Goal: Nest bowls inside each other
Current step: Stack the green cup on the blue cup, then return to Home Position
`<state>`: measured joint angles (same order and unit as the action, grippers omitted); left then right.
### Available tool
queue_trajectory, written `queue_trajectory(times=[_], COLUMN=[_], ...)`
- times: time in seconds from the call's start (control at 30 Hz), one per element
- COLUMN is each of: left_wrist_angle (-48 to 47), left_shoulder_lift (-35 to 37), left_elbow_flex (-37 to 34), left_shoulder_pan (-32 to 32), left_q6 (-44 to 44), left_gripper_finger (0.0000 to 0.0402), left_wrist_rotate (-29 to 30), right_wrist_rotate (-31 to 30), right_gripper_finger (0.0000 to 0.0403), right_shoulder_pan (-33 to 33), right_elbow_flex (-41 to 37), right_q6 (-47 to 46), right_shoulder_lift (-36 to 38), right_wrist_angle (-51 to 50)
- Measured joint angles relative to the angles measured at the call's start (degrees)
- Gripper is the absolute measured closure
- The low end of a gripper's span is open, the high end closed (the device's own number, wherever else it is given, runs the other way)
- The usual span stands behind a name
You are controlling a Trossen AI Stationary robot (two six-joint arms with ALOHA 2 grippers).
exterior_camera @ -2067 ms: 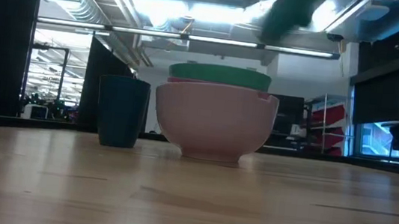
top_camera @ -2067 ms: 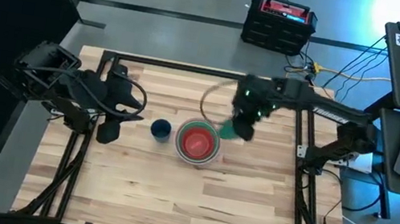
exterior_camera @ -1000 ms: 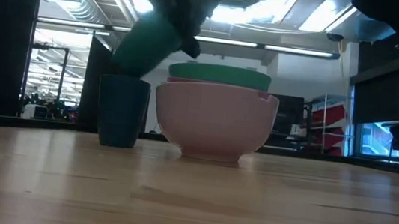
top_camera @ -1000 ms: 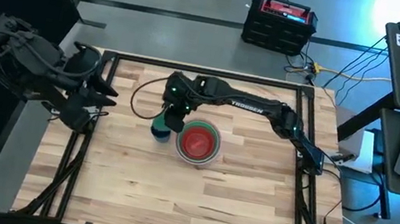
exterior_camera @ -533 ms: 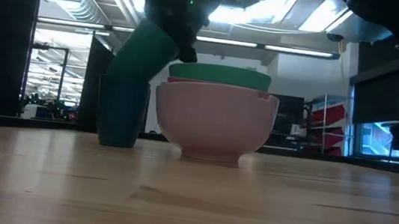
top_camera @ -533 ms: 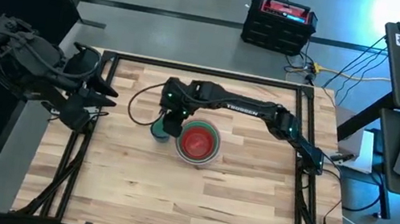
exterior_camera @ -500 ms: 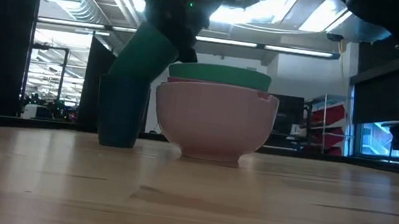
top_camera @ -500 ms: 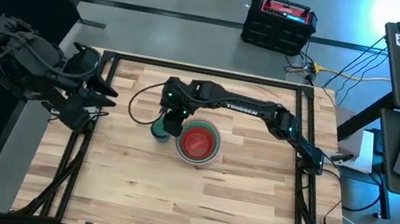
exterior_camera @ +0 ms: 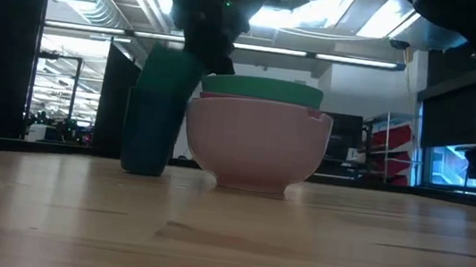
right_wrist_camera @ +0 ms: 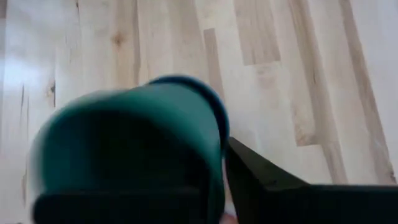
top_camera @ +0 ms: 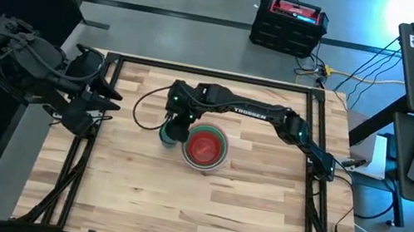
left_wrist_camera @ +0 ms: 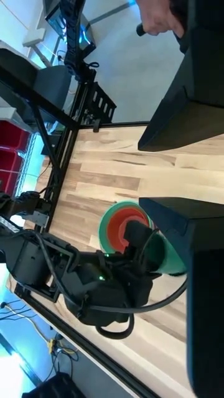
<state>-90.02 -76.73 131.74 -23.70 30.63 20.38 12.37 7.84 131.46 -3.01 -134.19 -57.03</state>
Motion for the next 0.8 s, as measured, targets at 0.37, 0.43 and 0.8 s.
queue_trajectory(times=[0.37,0.43,0.8], left_wrist_angle=[0.00,-0.01,0.02], left_shoulder_lift=[-0.04,-0.06,-0.12], left_elbow_flex=[-0.01,-0.03,-0.09], left_shoulder_pan=[0.00,0.00,0.00], left_q6=[-2.68,-4.30,-16.40], left_gripper_finger=[0.0301,0.0320,0.0399], left_wrist_rotate=[-0.13,-0.33,-1.04], right_wrist_rotate=[5.58,6.05,0.66], right_gripper_finger=[0.0252,0.0278,0.0396], right_shoulder_pan=[-0.35,-0.84,-5.94], right_elbow_flex=[3.43,3.43,3.45], right_q6=[1.66,2.18,0.68], right_shoulder_lift=[3.89,7.54,30.60], right_wrist_angle=[-4.45,-5.86,-19.38])
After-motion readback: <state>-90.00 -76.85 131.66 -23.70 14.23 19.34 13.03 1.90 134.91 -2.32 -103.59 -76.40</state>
